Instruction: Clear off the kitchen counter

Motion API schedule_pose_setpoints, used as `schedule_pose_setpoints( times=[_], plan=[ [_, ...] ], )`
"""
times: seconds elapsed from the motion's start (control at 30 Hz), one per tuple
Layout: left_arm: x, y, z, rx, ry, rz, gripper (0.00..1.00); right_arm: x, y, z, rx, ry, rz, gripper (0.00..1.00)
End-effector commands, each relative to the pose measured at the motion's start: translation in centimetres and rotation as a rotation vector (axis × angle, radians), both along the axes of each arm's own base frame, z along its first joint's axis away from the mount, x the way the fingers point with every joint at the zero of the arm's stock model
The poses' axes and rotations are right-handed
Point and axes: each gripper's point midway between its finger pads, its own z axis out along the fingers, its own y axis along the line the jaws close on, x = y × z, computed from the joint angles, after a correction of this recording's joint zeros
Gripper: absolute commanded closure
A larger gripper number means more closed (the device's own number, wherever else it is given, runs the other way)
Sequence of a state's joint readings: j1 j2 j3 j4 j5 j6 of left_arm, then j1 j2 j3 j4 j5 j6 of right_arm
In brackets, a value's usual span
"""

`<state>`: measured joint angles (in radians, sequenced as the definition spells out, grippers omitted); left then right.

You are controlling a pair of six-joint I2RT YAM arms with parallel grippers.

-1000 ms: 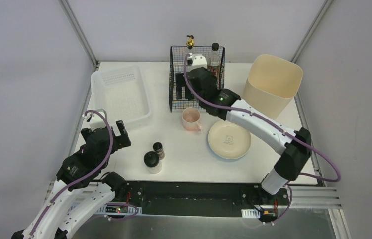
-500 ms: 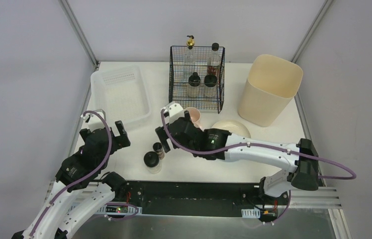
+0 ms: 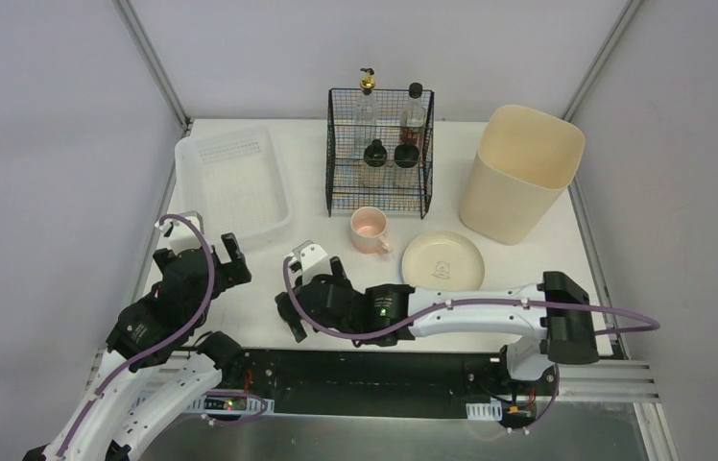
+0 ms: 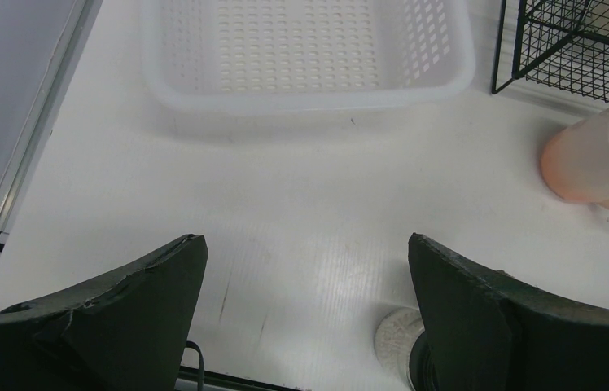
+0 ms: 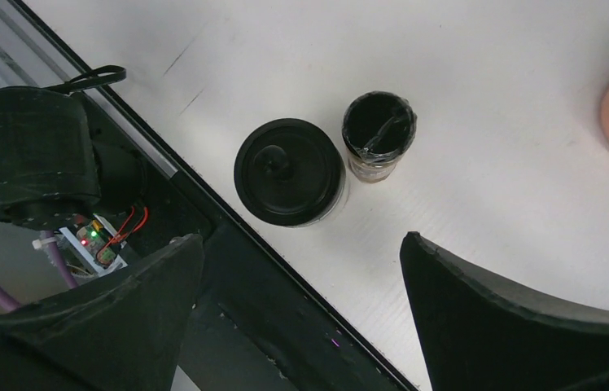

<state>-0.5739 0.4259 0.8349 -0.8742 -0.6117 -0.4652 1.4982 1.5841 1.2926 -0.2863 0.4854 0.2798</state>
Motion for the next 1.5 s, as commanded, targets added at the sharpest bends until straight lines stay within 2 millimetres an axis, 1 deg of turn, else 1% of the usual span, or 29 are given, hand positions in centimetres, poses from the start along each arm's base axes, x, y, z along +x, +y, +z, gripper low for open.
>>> schedule_pose_setpoints(
  times=[0.0,0.13,0.27,0.33,0.5,0.8,0.9,1.07,1.23,1.33,1.4,1.47],
  plan=[
    [-0.1,0.8,0.8,-0.003,-0.021,0.044,0.0,-0.2,2.4,0.4,0.078,0.04,-0.067,0.04],
    [-0.2,0.8,0.8,-0.007,-0.027,0.045,0.0,-0.1,3.6,-0.4,0.081,0.011,-0.106,0.01],
    [-0.2,0.8,0.8,-0.007,-0.025,0.043,0.01,0.0,4.6,-1.3,0.082,0.019,-0.134,0.0],
    [-0.2,0.8,0.9,-0.009,-0.03,0.044,0.01,0.1,5.0,-2.3,0.06,0.013,-0.143,0.01],
    [-0.5,1.1,1.4,-0.022,-0.056,0.051,0.0,0.7,5.4,-3.6,0.025,-0.007,-0.17,0.01],
    [-1.9,3.0,2.8,-0.082,-0.179,0.107,0.0,1.4,5.7,-5.6,-0.02,-0.022,-0.207,0.01],
    [-2.2,3.2,3.1,-0.097,-0.201,0.108,0.0,1.5,5.8,-6.4,-0.032,-0.013,-0.211,0.01],
    [-2.2,3.0,3.0,-0.094,-0.195,0.095,0.0,1.7,6.0,-7.6,-0.052,0.002,-0.216,0.02],
    [-2.0,2.6,2.8,-0.085,-0.174,0.082,0.0,1.9,5.9,-8.1,-0.063,0.008,-0.219,0.06],
    [-1.9,2.5,2.7,-0.083,-0.169,0.079,0.0,1.9,5.9,-8.3,-0.071,0.012,-0.216,0.1],
    [-1.9,2.5,2.7,-0.083,-0.166,0.078,0.0,1.9,5.9,-8.2,-0.074,0.012,-0.214,0.15],
    [-1.9,2.5,2.7,-0.083,-0.166,0.078,0.0,1.9,5.8,-8.3,-0.079,0.012,-0.211,0.22]
  ],
)
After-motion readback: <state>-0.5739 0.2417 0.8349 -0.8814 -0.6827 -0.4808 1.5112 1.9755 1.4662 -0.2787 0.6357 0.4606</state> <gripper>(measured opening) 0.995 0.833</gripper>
